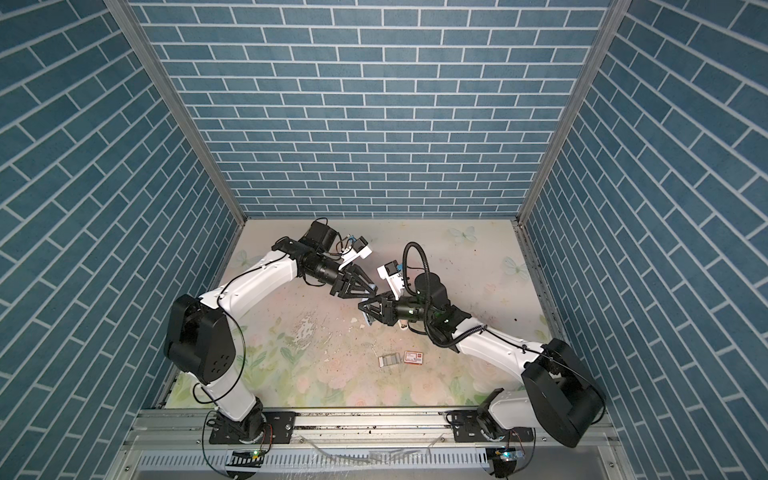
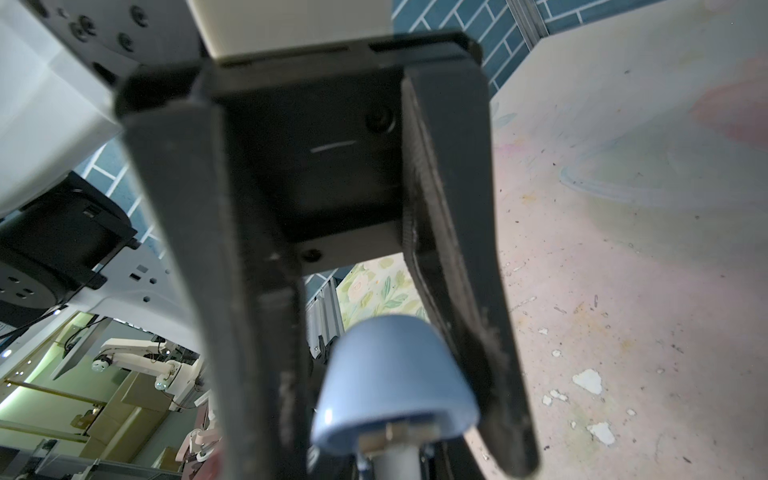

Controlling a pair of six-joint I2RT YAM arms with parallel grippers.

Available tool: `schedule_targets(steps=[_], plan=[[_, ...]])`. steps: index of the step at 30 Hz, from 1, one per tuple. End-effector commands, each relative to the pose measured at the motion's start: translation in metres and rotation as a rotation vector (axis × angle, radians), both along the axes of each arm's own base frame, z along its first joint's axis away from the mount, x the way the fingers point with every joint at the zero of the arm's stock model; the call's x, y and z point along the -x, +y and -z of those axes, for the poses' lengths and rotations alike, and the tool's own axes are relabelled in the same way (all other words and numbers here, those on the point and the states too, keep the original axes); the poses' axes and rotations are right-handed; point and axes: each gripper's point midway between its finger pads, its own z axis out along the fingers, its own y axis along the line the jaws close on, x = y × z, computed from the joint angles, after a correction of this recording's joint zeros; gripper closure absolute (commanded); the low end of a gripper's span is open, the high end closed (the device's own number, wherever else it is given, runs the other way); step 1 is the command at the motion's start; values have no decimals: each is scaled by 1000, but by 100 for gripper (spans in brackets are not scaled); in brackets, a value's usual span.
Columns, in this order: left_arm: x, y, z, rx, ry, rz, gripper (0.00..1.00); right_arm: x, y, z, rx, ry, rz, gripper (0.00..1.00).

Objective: Load the staples into the stapler

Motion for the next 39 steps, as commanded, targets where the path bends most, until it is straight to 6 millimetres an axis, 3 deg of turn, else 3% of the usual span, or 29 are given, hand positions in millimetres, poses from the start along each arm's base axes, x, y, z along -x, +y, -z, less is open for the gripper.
schedule_targets(steps=[1, 6, 12, 15, 20, 23, 28, 39], plan=[[7, 0, -8, 16, -51, 11, 26, -10, 4, -12, -7, -15, 29, 93], [5, 7, -7, -22, -141, -17, 1, -13, 0, 0, 48, -4, 50, 94], [-26, 43, -2, -118, -231, -159, 0, -26, -21, 22, 182, 16, 135, 94], [-40, 67, 1, -196, -305, -232, 0, -41, -47, 40, 286, 33, 238, 94], [-38, 93, 16, -338, -440, -253, 0, -61, -103, 64, 441, 85, 412, 93], [-34, 99, 24, -368, -475, -259, 0, -70, -139, 81, 579, 98, 539, 92], [-31, 102, 35, -383, -487, -259, 0, -75, -172, 108, 748, 129, 640, 91], [-57, 95, 41, -455, -560, -347, 0, -79, -194, 163, 918, 193, 697, 91]])
